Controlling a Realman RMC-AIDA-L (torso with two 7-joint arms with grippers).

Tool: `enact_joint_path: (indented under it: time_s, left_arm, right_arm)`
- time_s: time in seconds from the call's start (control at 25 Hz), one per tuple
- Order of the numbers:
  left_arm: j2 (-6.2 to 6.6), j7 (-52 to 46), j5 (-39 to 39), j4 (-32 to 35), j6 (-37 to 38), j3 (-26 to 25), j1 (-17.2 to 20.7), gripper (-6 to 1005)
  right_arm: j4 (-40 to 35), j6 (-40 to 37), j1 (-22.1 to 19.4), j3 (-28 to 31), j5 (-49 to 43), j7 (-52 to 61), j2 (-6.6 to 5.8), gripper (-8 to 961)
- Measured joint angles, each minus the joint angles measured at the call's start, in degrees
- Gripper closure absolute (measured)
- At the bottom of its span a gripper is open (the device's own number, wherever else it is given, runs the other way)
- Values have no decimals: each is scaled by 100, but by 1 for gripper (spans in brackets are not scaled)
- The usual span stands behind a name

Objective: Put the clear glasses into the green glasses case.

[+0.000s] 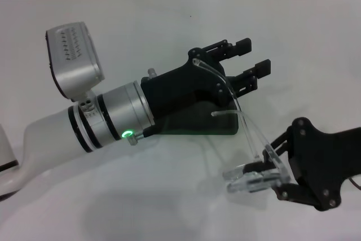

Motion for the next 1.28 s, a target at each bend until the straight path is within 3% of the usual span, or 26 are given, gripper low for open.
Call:
enact_joint_path:
  time_s: [1.28]
  left_arm:
    - [-21,755,326,236,445,28,440,420]
  right_arm:
    - [92,934,31,-9,-96,1696,-16,839]
